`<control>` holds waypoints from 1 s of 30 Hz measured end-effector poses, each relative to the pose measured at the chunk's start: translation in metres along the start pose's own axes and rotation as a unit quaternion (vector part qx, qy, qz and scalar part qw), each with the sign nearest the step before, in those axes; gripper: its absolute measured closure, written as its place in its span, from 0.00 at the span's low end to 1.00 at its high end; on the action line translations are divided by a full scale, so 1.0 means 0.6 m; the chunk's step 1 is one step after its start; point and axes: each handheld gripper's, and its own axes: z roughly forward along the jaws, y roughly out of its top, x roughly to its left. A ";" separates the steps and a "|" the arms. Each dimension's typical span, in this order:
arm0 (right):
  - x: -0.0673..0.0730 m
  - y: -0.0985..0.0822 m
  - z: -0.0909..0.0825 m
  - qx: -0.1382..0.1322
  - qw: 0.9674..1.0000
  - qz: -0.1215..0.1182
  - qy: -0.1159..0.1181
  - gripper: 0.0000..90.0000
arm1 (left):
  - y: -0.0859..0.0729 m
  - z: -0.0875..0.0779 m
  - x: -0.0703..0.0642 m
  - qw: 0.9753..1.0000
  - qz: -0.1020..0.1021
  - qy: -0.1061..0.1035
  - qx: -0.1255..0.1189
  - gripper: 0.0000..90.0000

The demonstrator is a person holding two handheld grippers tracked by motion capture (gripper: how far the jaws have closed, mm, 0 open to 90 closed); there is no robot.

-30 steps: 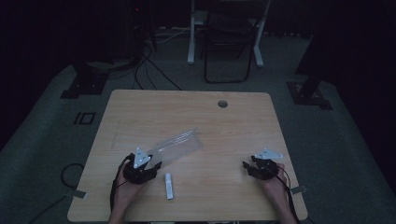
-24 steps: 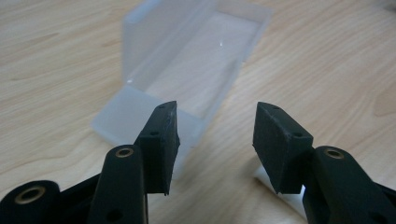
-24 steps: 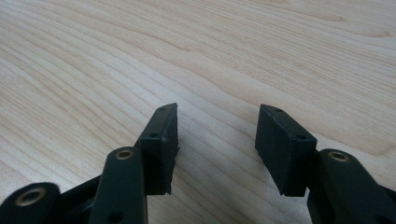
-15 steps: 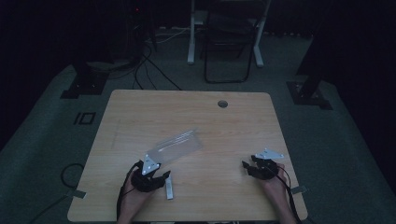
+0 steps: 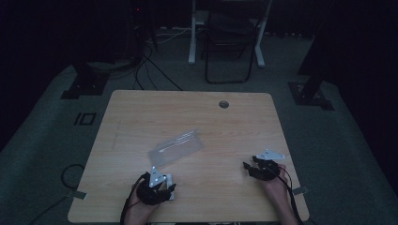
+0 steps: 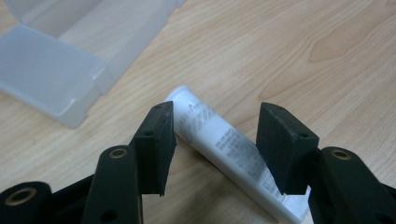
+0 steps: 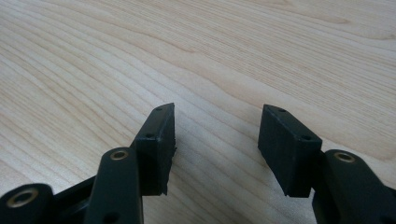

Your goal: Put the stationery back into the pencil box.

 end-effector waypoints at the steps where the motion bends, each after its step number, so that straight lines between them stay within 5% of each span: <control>1: 0.000 0.000 0.000 0.000 1.000 0.000 0.000 0.51 | -0.001 0.001 -0.001 1.000 0.000 -0.002 0.001 0.52; 5: 0.000 0.000 0.000 0.000 1.000 0.000 0.000 0.51 | 0.000 0.010 -0.004 1.000 0.009 0.000 0.007 0.52; 15: 0.000 0.000 0.000 0.000 1.000 0.000 0.000 0.51 | 0.013 0.024 0.003 0.999 0.037 0.023 0.016 0.77; 23: 0.000 0.000 0.000 0.000 1.000 0.000 0.000 0.51 | 0.019 0.028 0.017 0.999 0.037 0.019 0.014 0.77; 30: 0.000 0.000 0.000 0.000 1.000 0.000 -0.001 0.51 | 0.013 0.019 0.023 1.000 0.029 0.004 0.010 0.68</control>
